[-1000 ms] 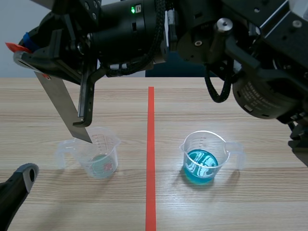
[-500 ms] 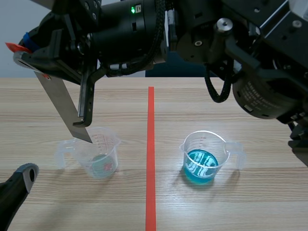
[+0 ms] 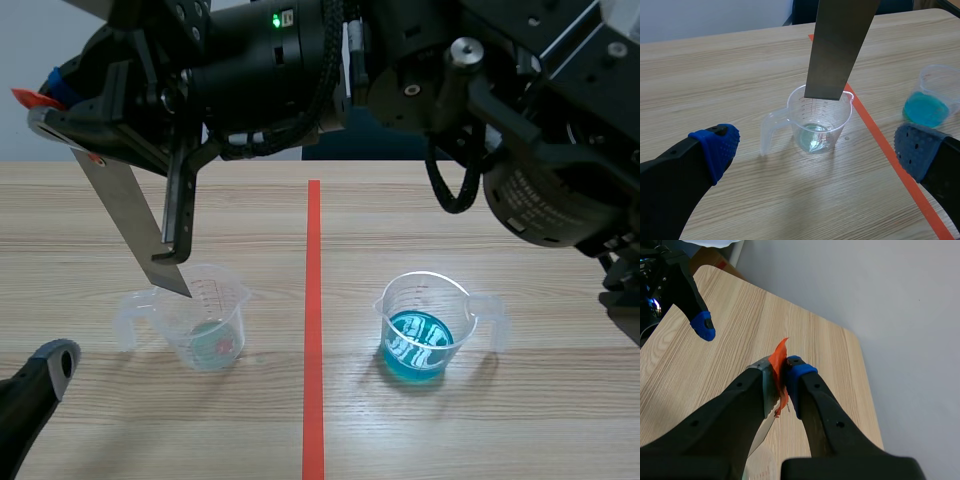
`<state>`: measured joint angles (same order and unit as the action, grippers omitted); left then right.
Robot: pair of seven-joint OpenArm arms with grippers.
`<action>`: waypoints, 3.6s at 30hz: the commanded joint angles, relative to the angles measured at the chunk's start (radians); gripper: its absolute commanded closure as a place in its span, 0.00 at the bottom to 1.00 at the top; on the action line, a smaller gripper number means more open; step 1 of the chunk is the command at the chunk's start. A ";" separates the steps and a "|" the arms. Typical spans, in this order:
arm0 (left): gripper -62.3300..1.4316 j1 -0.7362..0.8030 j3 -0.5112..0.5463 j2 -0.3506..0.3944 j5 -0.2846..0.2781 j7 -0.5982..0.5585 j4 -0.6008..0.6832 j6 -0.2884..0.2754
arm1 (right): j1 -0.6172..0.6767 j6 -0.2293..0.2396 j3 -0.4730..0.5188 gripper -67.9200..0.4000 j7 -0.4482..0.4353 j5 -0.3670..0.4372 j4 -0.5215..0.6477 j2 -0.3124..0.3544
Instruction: Do the redox reaction experiment
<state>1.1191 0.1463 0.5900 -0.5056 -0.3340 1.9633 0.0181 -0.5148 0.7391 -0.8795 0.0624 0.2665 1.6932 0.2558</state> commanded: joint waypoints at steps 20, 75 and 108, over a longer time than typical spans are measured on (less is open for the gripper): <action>0.00 0.002 0.000 -0.002 0.000 -0.016 0.009 -0.005 | -0.014 0.006 0.001 0.98 -0.024 -0.003 -0.090 -0.035; 0.00 0.002 0.000 -0.002 0.000 -0.014 0.009 -0.005 | 0.011 0.006 -0.079 0.54 -0.428 -0.581 -0.489 -0.164; 0.00 0.003 0.000 -0.002 0.000 -0.014 0.009 -0.005 | 0.019 0.006 -0.079 0.00 -0.432 -0.577 -0.489 -0.167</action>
<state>1.1191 0.1463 0.5900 -0.5056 -0.3336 1.9633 0.0177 -0.4812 0.7391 -0.9581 -0.3588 -0.3256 1.2011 0.0940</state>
